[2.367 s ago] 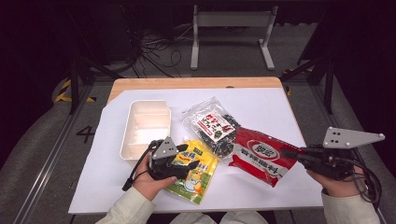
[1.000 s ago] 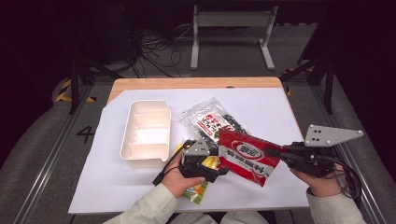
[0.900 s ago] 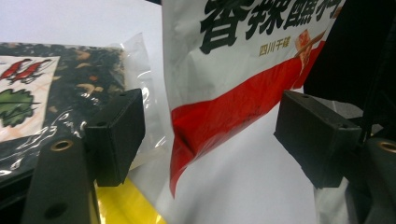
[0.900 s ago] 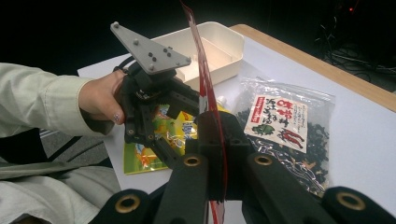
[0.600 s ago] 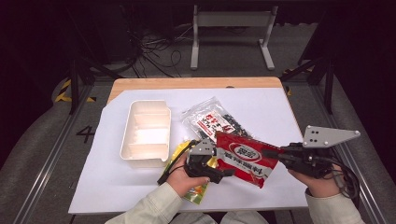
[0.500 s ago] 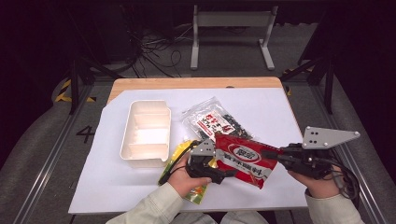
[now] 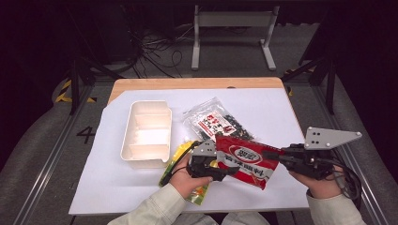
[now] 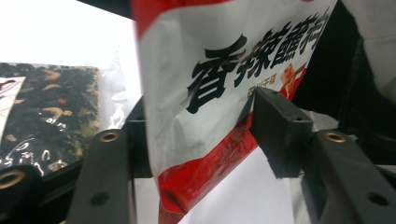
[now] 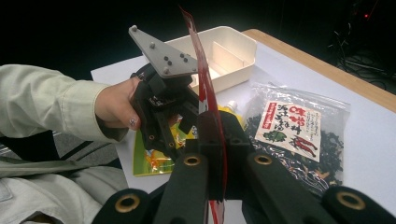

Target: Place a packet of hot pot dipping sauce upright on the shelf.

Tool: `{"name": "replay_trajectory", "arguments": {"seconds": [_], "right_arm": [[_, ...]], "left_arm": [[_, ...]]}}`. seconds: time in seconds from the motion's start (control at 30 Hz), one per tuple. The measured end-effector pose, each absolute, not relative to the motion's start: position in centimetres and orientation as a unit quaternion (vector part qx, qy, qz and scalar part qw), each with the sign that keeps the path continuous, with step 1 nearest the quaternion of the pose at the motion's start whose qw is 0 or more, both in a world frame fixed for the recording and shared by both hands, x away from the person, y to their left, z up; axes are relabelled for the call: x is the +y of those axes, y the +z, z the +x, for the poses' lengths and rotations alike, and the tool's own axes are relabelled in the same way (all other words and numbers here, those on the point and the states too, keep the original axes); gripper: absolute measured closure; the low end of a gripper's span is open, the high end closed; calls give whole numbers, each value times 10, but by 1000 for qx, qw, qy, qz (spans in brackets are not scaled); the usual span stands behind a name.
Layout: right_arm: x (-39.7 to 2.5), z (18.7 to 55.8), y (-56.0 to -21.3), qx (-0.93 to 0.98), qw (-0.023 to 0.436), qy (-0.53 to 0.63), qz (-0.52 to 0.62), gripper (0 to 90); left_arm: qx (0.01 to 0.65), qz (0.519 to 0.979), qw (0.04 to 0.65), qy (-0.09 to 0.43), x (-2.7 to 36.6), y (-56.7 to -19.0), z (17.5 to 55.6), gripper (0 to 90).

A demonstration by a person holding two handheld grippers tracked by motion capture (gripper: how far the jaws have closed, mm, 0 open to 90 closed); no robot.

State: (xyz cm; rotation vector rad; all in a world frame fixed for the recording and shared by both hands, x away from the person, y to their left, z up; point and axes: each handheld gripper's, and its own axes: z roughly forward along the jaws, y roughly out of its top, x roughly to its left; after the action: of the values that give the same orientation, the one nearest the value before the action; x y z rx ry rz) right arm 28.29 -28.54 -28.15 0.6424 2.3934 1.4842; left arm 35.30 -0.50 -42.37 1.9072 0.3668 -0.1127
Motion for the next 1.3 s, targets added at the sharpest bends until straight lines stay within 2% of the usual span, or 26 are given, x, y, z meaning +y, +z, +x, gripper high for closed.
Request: {"name": "replay_trajectory", "arguments": {"seconds": [0.17,0.37,0.57,0.9,1.3], "right_arm": [[-287,284,-282,821,124,512,220,887],[-290,285,-282,817,128,515,225,886],[-293,287,-285,816,130,511,235,884],[-296,288,-286,814,143,509,240,869],[-309,294,-292,796,180,509,274,591]], "left_arm": [[160,811,558,-68,-5,-425,355,559],[154,814,554,-79,-2,-423,355,702],[159,821,541,-89,-1,-421,353,781],[153,828,530,-100,3,-414,350,817],[159,834,520,-98,17,-404,353,824]]}}
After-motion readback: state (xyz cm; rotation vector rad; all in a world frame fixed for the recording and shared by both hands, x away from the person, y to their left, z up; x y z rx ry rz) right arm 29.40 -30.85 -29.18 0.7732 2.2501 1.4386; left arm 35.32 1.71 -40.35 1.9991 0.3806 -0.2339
